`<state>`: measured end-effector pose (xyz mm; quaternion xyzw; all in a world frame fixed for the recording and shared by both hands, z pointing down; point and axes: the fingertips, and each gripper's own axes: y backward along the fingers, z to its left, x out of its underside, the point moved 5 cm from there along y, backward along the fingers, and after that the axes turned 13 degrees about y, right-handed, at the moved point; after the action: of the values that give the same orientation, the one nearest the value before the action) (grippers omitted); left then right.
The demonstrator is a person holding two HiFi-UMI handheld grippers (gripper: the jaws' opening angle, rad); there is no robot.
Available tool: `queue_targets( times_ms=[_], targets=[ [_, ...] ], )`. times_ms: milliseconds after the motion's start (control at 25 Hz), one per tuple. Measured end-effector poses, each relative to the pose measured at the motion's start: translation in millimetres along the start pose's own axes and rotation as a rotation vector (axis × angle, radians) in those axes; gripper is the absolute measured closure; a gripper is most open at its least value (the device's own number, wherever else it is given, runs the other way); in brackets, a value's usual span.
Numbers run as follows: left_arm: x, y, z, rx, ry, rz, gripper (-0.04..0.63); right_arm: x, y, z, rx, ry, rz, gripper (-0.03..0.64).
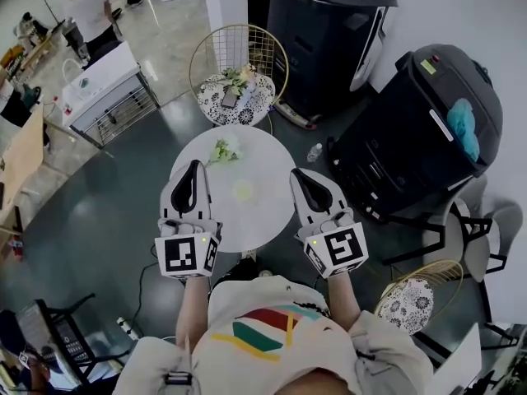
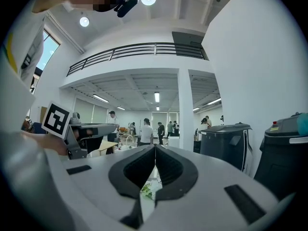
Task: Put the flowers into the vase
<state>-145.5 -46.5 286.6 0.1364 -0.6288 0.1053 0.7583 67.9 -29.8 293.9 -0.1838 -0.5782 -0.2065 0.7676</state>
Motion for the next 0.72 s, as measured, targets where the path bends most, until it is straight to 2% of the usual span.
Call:
queue_targets(
  times_ms=[280, 440, 720],
  targets=[
    [7, -45, 50, -0.012, 0.017, 0.015, 0.588, 4, -65, -13, 0.011, 0.004, 0.023, 0.604],
    [13, -64, 77, -0.014, 0.041, 0.037, 0.589, 12, -94, -14, 0.013, -0.033, 0.062, 0.604],
    [34, -90, 84, 0.003, 0.039, 0.095, 0.588, 34, -102, -30, 0.031, -0.088, 0.131, 0.604]
  ],
)
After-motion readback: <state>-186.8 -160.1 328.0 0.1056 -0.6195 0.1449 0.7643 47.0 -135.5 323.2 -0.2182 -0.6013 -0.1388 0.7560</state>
